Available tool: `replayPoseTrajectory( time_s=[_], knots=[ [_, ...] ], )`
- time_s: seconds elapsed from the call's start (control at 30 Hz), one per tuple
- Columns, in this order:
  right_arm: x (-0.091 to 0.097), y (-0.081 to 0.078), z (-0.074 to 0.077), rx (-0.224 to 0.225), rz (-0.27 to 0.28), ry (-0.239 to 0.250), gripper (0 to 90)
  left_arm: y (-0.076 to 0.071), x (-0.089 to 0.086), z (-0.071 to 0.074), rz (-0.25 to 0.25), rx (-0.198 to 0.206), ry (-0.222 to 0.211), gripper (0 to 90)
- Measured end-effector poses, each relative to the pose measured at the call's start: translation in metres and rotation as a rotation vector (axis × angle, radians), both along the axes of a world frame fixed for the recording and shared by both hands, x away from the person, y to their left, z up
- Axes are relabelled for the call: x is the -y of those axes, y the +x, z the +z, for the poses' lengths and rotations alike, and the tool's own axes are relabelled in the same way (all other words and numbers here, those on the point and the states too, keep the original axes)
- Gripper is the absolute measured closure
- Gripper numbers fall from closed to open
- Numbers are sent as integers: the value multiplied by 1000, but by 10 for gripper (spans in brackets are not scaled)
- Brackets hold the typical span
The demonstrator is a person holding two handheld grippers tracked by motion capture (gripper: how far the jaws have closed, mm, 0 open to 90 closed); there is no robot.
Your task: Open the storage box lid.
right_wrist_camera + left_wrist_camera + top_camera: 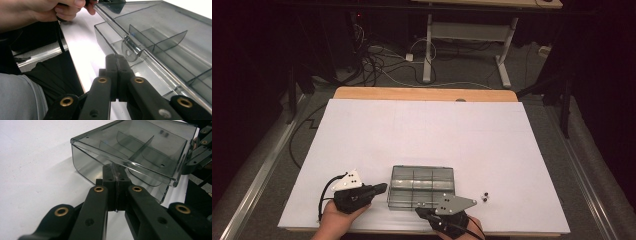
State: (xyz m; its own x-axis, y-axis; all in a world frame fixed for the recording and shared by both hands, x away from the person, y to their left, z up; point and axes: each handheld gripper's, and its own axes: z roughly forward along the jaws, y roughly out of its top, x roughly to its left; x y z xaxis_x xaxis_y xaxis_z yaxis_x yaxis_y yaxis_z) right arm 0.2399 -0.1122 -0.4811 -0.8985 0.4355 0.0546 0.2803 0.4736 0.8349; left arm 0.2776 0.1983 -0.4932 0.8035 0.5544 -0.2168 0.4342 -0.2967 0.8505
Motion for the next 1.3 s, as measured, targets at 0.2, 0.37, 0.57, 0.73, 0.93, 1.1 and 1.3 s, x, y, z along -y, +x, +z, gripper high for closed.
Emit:
replayPoseTrajectory(
  time_s=[0.2, 0.37, 0.57, 0.73, 0.93, 1.1, 1.3],
  knots=[
    [0, 0, 5, 16, -2, 13, 900, -3, 2, 2, -12, 8, -5, 875],
    [1, 1, 10, 26, -6, 23, 900, -5, 4, 4, -17, 16, -6, 875],
    [1, 1, 14, 36, -8, 34, 900, -9, 8, 8, -38, 27, -12, 875],
    [0, 1, 17, 45, -5, 45, 900, -10, 11, 9, -45, 31, -14, 875],
    [-1, 0, 19, 53, 0, 48, 900, -10, 14, 7, -50, 26, -12, 875],
    [0, 0, 17, 51, -1, 39, 900, -10, 14, 8, -51, 26, -17, 875],
    [3, 1, 15, 47, -17, 31, 900, -9, 13, 9, -54, 30, -21, 875]
  ],
)
